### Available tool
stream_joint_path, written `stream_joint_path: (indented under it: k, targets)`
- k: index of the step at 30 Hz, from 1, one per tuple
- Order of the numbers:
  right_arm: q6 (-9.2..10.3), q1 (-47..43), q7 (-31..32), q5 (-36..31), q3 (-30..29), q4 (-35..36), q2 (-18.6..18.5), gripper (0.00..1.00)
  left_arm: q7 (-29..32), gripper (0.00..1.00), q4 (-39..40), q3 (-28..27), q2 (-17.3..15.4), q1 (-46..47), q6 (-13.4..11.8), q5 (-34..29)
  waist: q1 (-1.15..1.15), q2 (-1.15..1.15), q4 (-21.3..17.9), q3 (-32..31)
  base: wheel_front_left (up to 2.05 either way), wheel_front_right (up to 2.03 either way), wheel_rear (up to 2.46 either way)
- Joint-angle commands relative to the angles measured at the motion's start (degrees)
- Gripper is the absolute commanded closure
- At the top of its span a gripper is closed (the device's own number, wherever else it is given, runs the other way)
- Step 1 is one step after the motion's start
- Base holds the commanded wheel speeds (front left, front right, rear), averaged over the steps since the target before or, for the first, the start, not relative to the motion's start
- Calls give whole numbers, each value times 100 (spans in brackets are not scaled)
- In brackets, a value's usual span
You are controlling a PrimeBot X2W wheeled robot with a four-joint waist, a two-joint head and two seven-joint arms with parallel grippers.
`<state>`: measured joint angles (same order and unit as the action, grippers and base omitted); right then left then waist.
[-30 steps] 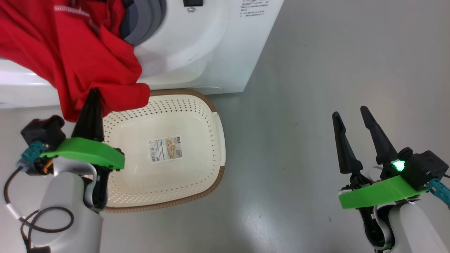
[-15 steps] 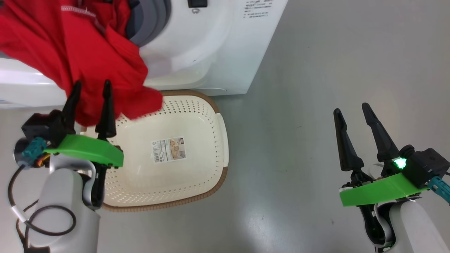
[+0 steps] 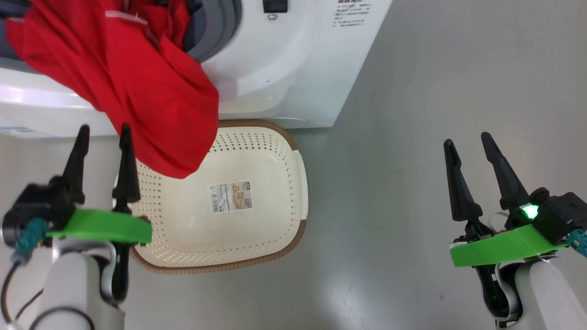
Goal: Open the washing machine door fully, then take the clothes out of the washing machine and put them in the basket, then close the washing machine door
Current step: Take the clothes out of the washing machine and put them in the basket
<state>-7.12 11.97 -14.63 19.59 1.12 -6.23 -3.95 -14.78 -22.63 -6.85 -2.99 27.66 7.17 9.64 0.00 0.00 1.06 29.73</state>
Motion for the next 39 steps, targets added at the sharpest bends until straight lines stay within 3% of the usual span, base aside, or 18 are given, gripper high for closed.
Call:
stream_joint_path:
  k: [1,12,22,31,39]
  targets:
    - [-36,-62,-37,-47,127,155,-45,0,-22,0,209,-191,-148,-213,32,-103,0,0,12,-11,0,0,0]
    - [-36,-138,-37,-30,134,158,-99,0,-22,0,974,-457,-3,-1100,23,-99,0,0,31,-51,0,0,0]
    - [-36,-151,-37,-25,132,157,-103,0,-22,0,1073,-306,10,-1059,-50,32,0,0,27,-61,0,0,0]
    - [-36,-156,-37,-39,126,154,-78,0,-22,0,887,-121,-85,-76,0,-132,0,0,74,-18,0,0,0]
    - [-36,3,-37,-29,201,157,-48,0,7,0,-656,260,-523,1594,22,-217,0,0,-29,192,0,0,0]
